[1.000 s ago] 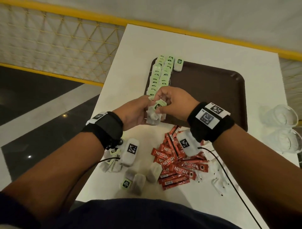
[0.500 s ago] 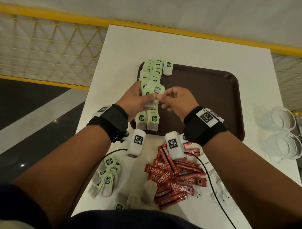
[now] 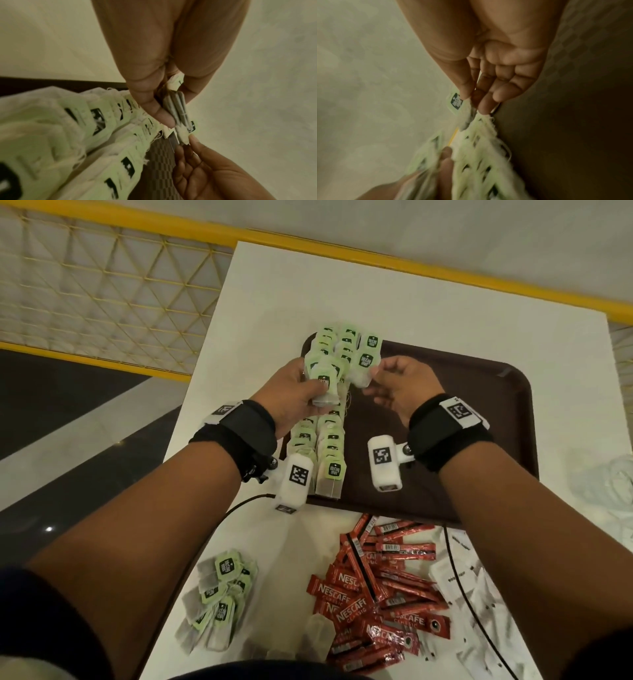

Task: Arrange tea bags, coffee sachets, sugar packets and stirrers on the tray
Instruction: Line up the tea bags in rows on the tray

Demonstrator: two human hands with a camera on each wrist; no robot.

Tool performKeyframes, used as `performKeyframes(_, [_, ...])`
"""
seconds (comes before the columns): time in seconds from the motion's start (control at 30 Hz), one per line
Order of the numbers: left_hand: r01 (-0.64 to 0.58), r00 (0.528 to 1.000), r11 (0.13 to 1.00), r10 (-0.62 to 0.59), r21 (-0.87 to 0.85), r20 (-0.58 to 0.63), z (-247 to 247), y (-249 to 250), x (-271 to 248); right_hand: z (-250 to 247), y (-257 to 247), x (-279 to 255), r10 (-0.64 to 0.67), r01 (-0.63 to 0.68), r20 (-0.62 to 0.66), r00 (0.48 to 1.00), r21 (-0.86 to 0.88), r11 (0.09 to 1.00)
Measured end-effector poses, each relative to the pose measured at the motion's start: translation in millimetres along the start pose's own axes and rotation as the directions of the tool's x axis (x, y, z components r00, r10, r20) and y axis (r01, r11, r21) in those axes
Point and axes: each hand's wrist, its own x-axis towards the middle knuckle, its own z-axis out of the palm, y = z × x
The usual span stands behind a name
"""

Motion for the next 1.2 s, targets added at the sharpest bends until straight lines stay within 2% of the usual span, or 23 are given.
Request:
performKeyframes(0.23, [-0.019, 0.999, 1.0, 0.018, -0.005, -0.039, -9, -3, 13, -11, 4, 47, -0.002, -0.033, -0.136, 0.991, -0.253, 0.967])
performKeyframes(0.33, [-0.027, 0.999, 1.0, 0.027, 0.0, -0.039, -11, -4, 16, -10, 2, 60, -0.018, -0.039, -0.154, 0.988, -0.358, 0.933])
performKeyframes(0.7, [-0.069, 0.997, 0.998, 0.069, 0.003, -0.02, -9, -3, 20, 0, 6, 84, -0.094, -0.068, -0.241, 0.966, -0.587, 0.807])
performKeyframes(0.77, [-0.076, 0.997, 0.997, 0.076, 0.004, -0.03, -8, -2, 20, -1, 5, 77, -0.152, -0.032, -0.268, 0.951, -0.577, 0.816])
performKeyframes(0.83, [-0.094, 0.995, 0.996, 0.095, 0.008, -0.039, -7, -1, 21, 1, 2, 64, -0.196, 0.052, -0.232, 0.953, -0.514, 0.856])
performKeyframes(0.93, [-0.132, 0.99, 0.991, 0.133, 0.016, -0.053, -4, 1, 22, 11, -8, 32, -0.143, 0.132, -0.013, 0.99, -0.321, 0.938])
performKeyframes(1.0, [-0.156, 0.987, 0.987, 0.157, 0.032, -0.036, -1, 2, 22, 15, -9, 15, -0.109, 0.148, 0.15, 0.983, -0.274, 0.95])
performKeyframes(1.03, [-0.163, 0.986, 0.986, 0.164, 0.041, -0.028, 1, 1, 23, 18, -8, 10, -0.114, 0.163, 0.193, 0.975, -0.262, 0.951])
performKeyframes(1.1, [-0.153, 0.988, 0.988, 0.154, 0.032, -0.028, 3, 0, 24, 20, -3, 6, -0.129, 0.167, 0.198, 0.972, -0.193, 0.967])
performKeyframes(1.2, [-0.11, 0.994, 0.991, 0.108, -0.072, -0.027, 5, -2, 25, 18, 3, 11, -0.115, 0.128, 0.144, 0.983, -0.084, 0.988])
